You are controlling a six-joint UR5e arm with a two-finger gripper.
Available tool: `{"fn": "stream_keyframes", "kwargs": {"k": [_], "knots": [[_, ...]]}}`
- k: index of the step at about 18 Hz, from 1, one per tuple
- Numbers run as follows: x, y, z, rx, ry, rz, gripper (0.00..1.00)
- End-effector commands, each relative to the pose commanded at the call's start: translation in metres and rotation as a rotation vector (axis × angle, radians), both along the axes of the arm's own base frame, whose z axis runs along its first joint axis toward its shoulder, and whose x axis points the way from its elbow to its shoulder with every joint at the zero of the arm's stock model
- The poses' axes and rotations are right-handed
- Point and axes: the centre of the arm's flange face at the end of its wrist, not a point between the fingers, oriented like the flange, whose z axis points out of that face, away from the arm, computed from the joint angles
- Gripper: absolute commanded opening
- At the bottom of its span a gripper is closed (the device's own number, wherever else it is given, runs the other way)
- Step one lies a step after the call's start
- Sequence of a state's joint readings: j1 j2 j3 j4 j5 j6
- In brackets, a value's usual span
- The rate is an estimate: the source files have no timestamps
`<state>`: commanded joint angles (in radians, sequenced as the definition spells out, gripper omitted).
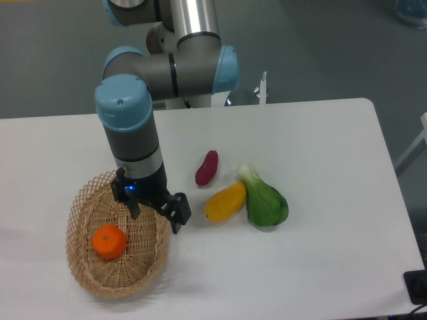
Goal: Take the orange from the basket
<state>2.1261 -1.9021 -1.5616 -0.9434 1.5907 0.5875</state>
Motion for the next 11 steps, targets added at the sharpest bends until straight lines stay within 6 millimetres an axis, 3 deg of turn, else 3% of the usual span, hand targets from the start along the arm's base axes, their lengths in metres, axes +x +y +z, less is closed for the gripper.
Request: {"fn": "stream_keyframes", "kwargs": {"k": [11], "knots": [[0.0019, 0.0018, -0.0066, 0.001, -0.023, 0.042, 1.00]]}}
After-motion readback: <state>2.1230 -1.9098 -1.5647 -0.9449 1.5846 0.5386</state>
